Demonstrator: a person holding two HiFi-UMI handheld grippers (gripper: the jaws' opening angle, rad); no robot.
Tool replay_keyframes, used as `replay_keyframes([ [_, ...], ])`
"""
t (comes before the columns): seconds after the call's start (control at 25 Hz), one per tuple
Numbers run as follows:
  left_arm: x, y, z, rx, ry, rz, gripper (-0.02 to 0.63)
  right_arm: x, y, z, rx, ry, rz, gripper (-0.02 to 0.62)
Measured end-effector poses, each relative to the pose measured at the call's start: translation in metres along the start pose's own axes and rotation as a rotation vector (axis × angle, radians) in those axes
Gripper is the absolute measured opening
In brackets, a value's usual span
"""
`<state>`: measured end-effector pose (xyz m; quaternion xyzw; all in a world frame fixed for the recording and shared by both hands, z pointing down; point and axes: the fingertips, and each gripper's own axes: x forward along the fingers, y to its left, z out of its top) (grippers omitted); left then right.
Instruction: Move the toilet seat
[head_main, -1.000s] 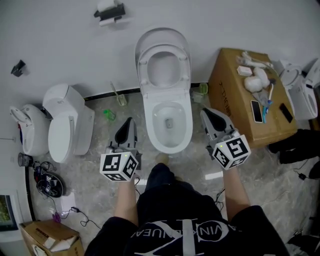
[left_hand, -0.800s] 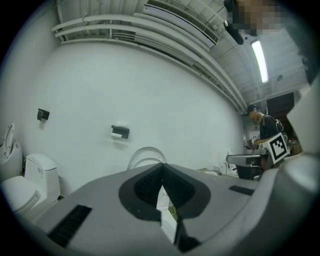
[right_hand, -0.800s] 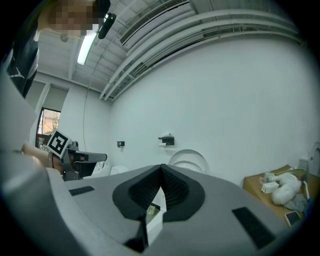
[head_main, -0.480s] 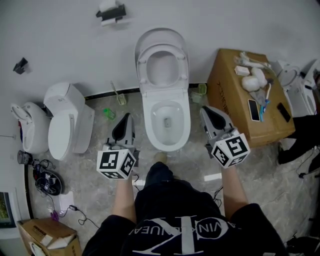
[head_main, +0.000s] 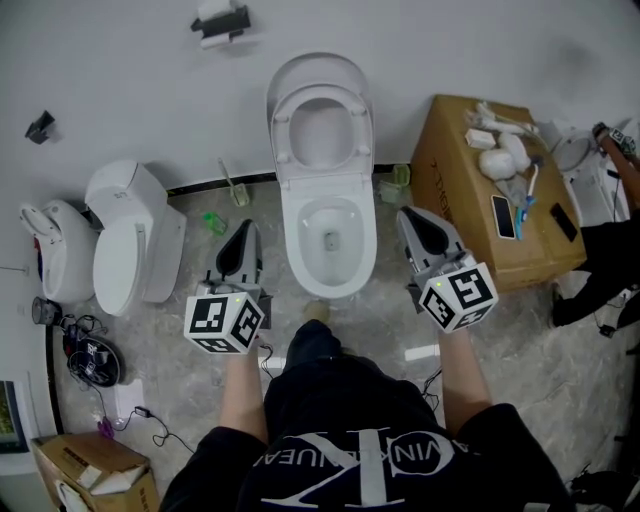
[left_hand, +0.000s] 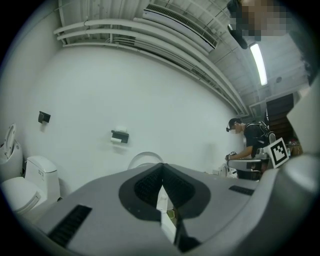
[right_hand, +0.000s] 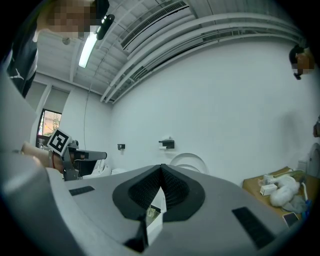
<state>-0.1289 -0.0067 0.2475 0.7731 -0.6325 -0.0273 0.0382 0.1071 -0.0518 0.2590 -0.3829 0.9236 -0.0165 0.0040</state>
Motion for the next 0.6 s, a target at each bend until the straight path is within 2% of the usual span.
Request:
replay_keyframes([
  [0.6,0.0017,0.0046,-0.003,-0.018,0.011,-0.006,0.003,0.0038,0.0028,-0.0013,0.018,0.0,0.008,0.008],
])
